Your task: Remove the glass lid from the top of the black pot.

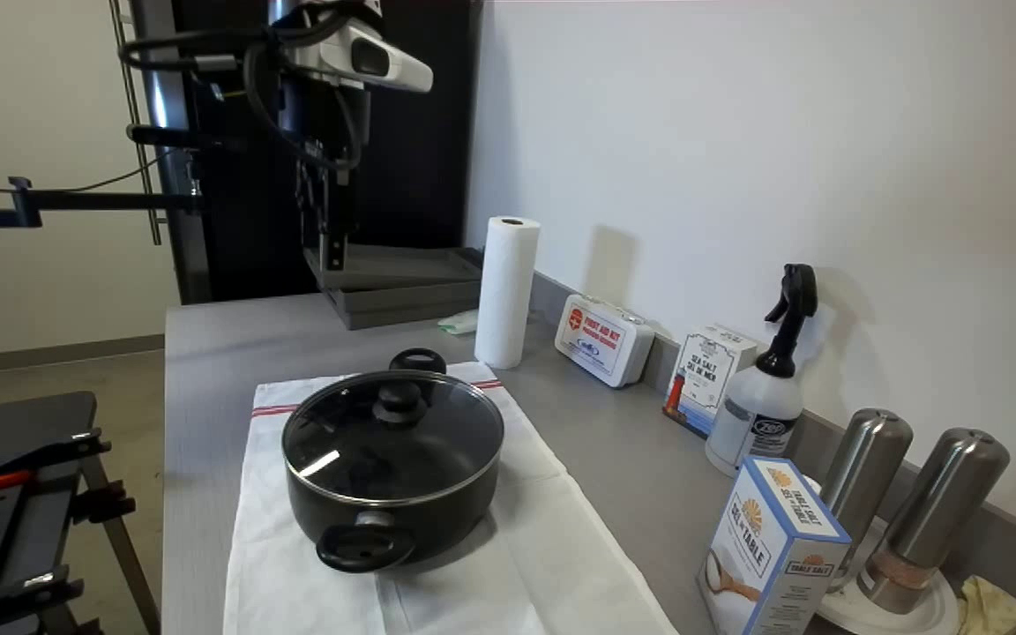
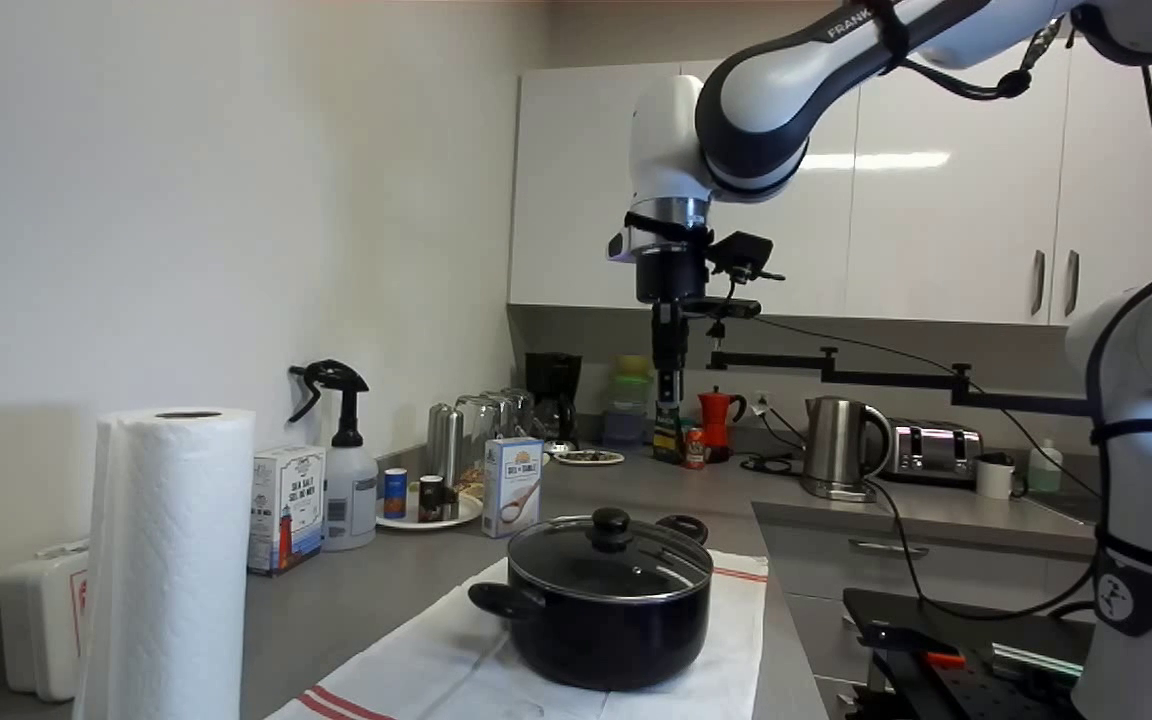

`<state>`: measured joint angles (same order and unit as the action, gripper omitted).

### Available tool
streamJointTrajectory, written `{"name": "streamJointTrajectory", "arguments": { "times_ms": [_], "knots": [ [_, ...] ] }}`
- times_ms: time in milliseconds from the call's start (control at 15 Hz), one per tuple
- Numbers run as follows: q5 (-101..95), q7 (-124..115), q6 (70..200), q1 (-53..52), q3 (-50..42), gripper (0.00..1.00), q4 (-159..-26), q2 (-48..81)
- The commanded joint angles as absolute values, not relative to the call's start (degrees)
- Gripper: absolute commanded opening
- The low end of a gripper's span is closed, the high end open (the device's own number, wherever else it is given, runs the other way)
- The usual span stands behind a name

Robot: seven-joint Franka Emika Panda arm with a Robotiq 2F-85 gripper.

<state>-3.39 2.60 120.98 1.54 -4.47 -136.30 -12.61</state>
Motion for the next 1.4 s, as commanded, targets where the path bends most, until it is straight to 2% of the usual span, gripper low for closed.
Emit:
{"name": "streamJointTrajectory", "arguments": {
  "times_ms": [0,800,1333],
  "knots": [
    [-1.35,5.02,126.57,2.44,-5.25,1.0,-136.78,-9.26],
    [4.52,11.24,138.15,4.78,-6.12,1.0,-135.45,1.51],
    [3.37,10.59,139.22,5.91,-5.75,1.0,-131.99,8.44]
  ]
}}
